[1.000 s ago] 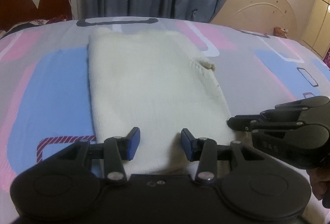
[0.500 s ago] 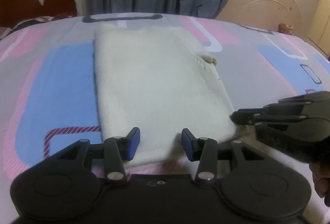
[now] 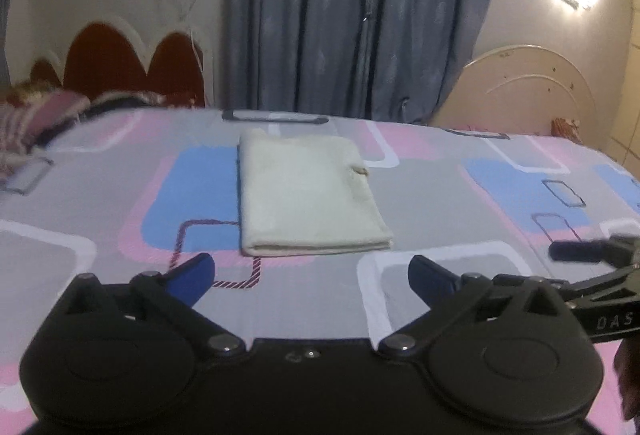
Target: Fold small clothes
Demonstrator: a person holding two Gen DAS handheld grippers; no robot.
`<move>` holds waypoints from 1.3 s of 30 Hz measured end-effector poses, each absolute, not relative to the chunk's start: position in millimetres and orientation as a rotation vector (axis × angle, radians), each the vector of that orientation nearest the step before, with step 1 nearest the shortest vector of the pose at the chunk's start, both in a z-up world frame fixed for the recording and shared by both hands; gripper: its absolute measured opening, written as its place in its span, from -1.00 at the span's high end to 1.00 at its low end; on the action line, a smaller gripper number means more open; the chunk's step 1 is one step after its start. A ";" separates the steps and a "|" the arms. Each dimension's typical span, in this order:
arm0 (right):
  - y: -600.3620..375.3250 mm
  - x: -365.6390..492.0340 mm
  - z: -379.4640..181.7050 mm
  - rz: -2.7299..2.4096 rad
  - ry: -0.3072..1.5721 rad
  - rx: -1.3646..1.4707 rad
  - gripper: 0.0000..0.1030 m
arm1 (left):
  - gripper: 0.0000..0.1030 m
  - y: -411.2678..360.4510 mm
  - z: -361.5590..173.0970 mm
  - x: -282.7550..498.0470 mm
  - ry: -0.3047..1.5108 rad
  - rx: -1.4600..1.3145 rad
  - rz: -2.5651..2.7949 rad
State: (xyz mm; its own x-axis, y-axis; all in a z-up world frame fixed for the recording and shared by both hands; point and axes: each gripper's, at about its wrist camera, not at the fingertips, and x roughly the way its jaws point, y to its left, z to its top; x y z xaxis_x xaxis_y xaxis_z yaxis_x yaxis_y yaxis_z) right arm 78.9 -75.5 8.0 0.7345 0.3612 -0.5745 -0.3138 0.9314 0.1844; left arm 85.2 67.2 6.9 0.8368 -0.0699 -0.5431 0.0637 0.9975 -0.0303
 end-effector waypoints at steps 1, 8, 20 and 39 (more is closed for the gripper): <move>-76.2 67.3 12.5 0.356 0.634 0.056 -0.99 | -1.00 63.5 13.6 73.7 0.563 0.002 -0.067; -80.9 -0.5 45.4 0.248 0.549 -0.001 -0.99 | -1.00 44.4 47.8 17.6 0.496 -0.004 -0.046; -76.9 -48.9 72.9 0.244 0.487 -0.003 -0.99 | -1.00 46.8 61.8 -27.4 0.463 -0.009 -0.031; -77.5 -60.2 82.2 0.250 0.451 -0.022 -0.99 | -1.00 53.9 64.3 -36.7 0.439 -0.011 -0.030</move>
State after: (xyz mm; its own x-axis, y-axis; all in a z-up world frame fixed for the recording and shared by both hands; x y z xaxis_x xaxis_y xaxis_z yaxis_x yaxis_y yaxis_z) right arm -60.2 -77.5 82.2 0.8700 0.2343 -0.4339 -0.2438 0.9692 0.0345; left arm -36.7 53.9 64.3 0.9048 -0.0311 -0.4248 0.0265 0.9995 -0.0166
